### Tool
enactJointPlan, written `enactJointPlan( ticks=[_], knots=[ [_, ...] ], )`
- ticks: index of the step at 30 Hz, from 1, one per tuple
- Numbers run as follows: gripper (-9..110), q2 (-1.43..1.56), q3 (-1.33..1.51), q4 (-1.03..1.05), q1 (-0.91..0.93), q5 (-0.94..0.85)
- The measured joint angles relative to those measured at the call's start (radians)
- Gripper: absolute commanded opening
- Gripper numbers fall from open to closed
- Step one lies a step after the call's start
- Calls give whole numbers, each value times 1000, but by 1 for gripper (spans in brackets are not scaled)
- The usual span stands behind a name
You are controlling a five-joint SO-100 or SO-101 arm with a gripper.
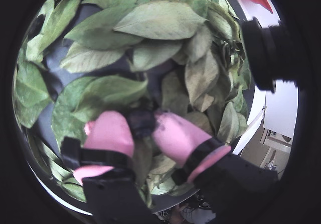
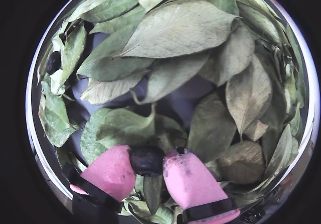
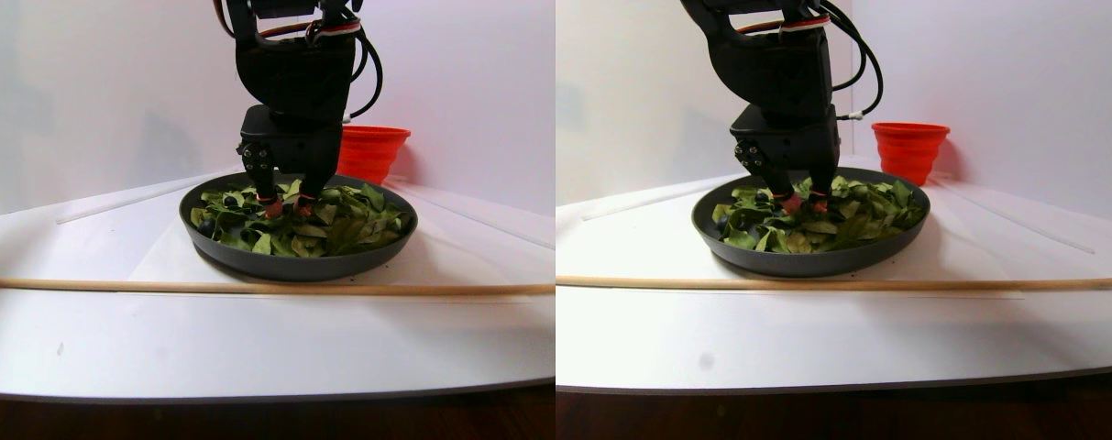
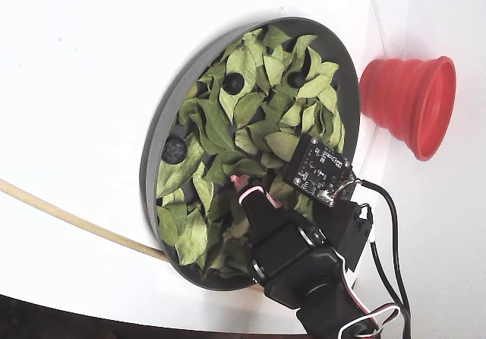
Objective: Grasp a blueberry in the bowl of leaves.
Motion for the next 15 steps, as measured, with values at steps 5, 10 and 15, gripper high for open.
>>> enactJointPlan(
  ticks=[5,10,15],
  knots=[
    [9,48,0,29,14,-2],
    [9,89,0,60,23,-8],
    [9,98,0,69,38,-17]
  ],
)
